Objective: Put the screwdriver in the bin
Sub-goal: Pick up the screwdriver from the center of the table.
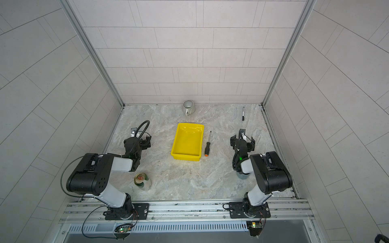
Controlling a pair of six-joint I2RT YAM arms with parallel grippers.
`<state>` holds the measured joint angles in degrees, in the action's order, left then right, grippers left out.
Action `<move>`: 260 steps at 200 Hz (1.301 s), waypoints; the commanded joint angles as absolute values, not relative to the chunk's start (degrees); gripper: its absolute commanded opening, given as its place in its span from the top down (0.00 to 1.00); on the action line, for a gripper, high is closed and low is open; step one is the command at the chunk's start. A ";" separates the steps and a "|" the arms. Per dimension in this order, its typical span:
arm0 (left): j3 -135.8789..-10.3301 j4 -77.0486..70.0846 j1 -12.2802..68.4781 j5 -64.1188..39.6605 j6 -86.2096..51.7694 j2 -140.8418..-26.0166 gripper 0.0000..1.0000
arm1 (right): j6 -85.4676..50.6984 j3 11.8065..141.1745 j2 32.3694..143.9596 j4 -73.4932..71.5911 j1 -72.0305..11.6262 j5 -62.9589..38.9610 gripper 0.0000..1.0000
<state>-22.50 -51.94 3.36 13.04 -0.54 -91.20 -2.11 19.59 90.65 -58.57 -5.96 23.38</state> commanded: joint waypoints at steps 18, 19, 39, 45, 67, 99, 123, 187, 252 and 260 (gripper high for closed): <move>-22.90 -52.63 2.95 12.61 -0.92 -90.96 0.00 | -1.86 19.75 90.97 -58.81 -6.06 24.08 0.01; -22.87 -52.64 2.93 12.59 -0.90 -90.96 0.00 | -1.85 19.76 90.97 -58.80 -6.06 24.04 0.01; -22.85 -52.65 2.90 12.61 -0.90 -90.88 0.00 | -1.89 19.70 91.00 -58.80 -6.06 23.99 0.01; -22.77 -52.61 2.94 12.55 -0.93 -90.80 0.00 | -1.85 19.76 90.97 -58.84 -6.06 23.99 0.00; -21.90 -53.00 3.05 12.09 -0.71 -88.84 0.00 | -0.36 18.52 90.28 -61.32 -6.76 24.51 0.00; -27.46 -26.87 5.06 15.73 -1.72 -70.13 0.00 | 6.60 16.30 81.05 -60.11 -13.18 31.64 0.01; -33.51 -7.47 12.20 26.14 -7.29 -58.09 0.00 | 13.81 22.48 70.60 -47.89 -23.49 39.82 0.00; -34.45 17.79 16.45 17.25 -18.14 -45.21 0.00 | -32.61 37.03 54.86 18.19 -25.21 30.25 0.01; -35.45 17.03 11.26 9.33 -19.81 -50.22 0.00 | -24.65 19.39 41.79 6.19 -30.54 30.92 0.00; -35.71 17.65 10.79 9.64 -20.21 -50.89 0.00 | -24.78 19.27 41.24 6.44 -30.59 31.76 0.00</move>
